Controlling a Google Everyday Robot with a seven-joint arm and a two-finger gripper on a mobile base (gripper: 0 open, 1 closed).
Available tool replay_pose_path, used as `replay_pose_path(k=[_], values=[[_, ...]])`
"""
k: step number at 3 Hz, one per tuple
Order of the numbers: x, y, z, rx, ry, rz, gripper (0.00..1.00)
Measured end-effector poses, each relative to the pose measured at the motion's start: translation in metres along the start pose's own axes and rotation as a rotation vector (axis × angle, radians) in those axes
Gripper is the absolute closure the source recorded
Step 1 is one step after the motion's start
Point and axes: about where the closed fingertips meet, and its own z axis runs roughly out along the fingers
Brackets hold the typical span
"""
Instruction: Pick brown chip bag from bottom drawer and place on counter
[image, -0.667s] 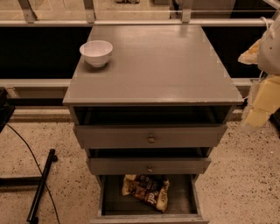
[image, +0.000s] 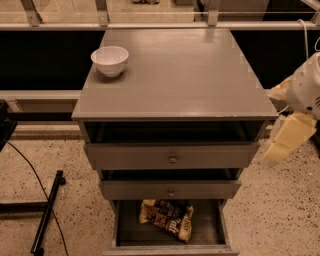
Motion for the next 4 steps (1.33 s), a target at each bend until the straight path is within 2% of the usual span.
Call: replay_pose_path(k=[1, 2, 3, 4], values=[[0.009, 0.032, 0.057, -0.073, -0.148, 0.074, 0.0], [0.027, 0.071, 0.122, -0.128, -0.327, 0.123, 0.0], [0.041, 0.067, 0.118, -0.05, -0.405, 0.167, 0.0], [0.04, 0.07, 0.138, -0.049, -0.497, 0.187, 0.0]])
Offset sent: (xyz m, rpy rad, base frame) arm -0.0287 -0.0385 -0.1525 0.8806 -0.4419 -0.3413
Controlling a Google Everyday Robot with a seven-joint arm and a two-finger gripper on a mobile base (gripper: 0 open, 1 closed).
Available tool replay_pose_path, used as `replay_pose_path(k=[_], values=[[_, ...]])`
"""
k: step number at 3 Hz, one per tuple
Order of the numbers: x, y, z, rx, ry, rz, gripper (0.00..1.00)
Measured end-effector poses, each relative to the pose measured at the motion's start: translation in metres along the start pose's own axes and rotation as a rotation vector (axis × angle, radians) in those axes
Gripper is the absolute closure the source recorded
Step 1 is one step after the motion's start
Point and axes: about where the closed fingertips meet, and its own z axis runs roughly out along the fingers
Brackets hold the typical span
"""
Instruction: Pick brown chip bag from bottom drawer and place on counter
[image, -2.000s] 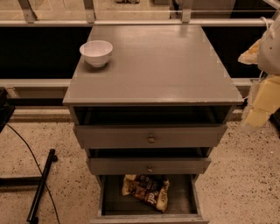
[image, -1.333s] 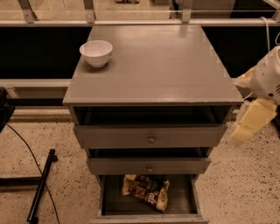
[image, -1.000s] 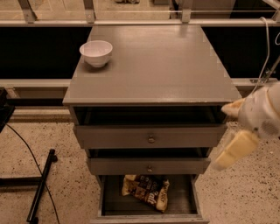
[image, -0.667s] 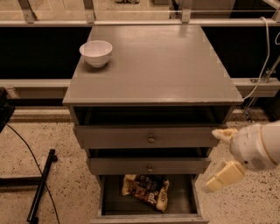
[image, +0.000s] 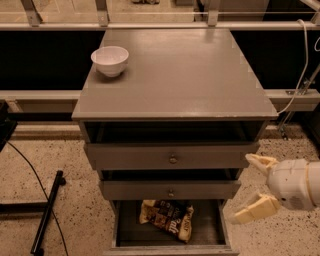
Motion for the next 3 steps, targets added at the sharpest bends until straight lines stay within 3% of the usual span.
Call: replay_pose_path(k=[1, 2, 3], values=[[0.027, 0.013, 0.049, -0.012, -0.177, 0.031, 0.0], [0.037, 0.016, 0.084, 0.008, -0.303, -0.064, 0.0], [0.037, 0.021, 0.095, -0.003, -0.338, -0.131, 0.0]])
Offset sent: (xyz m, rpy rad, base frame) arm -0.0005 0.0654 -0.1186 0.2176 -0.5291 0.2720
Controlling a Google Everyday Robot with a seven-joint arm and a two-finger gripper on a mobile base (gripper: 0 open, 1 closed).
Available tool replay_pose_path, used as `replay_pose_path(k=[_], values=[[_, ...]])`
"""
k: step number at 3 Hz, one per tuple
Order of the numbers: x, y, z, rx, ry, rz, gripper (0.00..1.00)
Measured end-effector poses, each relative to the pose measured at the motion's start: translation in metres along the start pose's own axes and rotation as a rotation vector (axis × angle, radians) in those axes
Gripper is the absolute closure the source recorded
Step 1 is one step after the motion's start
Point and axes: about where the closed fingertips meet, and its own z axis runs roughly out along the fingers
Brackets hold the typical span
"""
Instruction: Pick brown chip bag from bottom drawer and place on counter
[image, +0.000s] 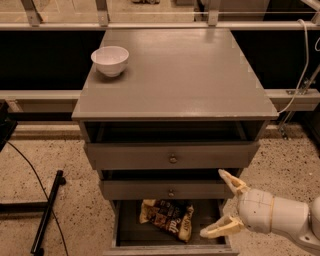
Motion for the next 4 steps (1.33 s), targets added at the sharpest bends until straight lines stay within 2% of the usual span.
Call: replay_pose_path(k=[1, 2, 3, 4], values=[[0.003, 0.0, 0.001, 0.0, 0.007, -0.007, 0.0], [0.051, 0.0, 0.033, -0.017, 0.075, -0.099, 0.0], [0.091, 0.006, 0.055, -0.064, 0.171, -0.247, 0.0], [0.09, 0.005, 0.056, -0.067, 0.173, -0.256, 0.0]])
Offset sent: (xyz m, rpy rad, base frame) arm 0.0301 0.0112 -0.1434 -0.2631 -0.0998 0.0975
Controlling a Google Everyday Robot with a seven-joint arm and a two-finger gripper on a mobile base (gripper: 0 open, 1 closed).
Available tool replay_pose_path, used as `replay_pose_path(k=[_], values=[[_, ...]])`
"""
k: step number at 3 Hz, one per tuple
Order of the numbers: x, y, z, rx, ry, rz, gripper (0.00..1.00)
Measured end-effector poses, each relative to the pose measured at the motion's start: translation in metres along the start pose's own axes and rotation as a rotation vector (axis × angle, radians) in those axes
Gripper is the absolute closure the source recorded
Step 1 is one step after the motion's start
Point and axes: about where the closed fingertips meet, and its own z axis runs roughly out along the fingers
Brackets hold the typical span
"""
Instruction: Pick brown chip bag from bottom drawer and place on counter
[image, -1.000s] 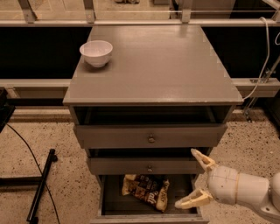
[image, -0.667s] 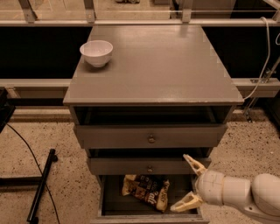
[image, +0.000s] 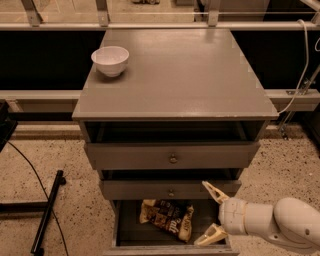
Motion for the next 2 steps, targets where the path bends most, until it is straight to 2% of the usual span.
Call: replay_pose_path(k=[1, 2], values=[[0.012, 0.005, 0.014, -0.035, 0.008, 0.008, 0.0], [0.043, 0.018, 0.044, -0.096, -0.018, -0.055, 0.0]])
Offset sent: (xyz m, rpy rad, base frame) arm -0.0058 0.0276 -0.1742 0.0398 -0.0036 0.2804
